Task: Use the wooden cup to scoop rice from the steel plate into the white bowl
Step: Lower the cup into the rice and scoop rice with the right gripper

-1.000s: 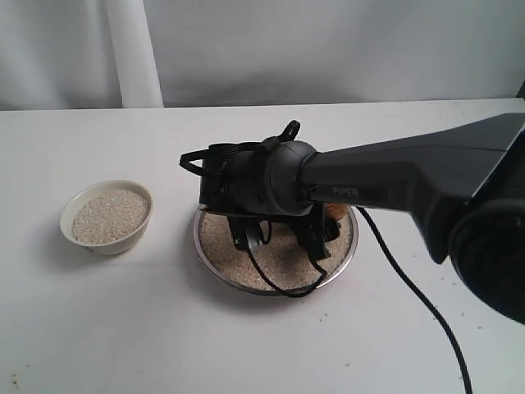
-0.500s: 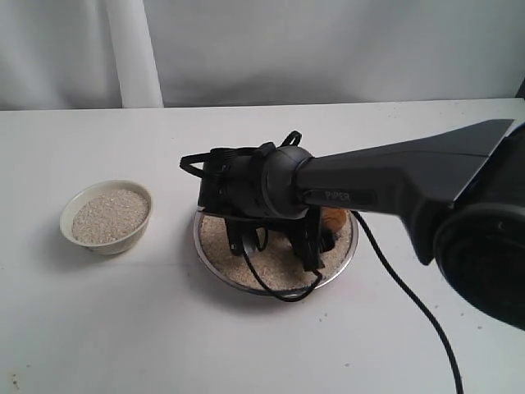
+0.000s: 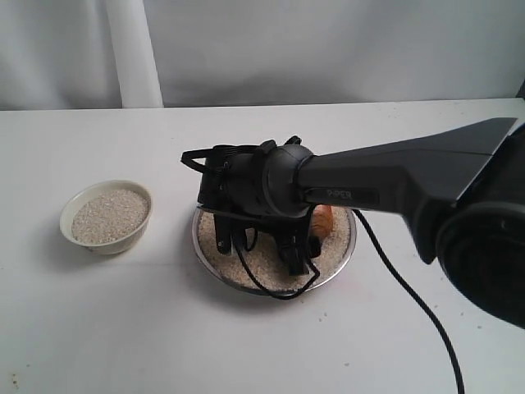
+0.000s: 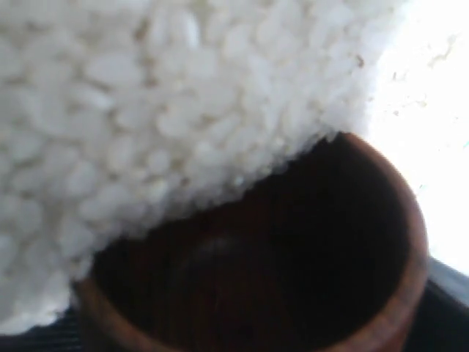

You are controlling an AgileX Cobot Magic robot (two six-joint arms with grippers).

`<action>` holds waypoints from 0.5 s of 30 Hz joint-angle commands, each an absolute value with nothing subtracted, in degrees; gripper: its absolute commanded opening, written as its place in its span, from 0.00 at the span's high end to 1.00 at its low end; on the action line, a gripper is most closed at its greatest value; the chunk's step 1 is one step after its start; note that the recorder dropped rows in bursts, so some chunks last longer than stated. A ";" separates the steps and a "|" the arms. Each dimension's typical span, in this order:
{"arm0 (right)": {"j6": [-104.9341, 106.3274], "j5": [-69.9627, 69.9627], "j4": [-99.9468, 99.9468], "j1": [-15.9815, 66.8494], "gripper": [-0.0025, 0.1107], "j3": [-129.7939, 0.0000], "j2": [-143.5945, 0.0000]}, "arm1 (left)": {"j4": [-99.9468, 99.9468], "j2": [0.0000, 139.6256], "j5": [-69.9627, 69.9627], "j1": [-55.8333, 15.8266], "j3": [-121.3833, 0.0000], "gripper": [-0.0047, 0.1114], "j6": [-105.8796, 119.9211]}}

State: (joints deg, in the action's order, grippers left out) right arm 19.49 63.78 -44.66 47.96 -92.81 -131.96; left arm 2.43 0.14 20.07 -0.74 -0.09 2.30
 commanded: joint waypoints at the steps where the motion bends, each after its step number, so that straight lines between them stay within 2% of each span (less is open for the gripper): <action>1: 18.64 56.87 -37.68 47.40 0.98 -92.49 -132.87 | 2.40 0.00 19.74 -0.89 0.00 0.96 2.08; 15: 17.56 50.33 -31.25 46.13 0.98 -92.49 -132.87 | 2.40 0.00 19.74 -0.89 0.00 0.96 2.08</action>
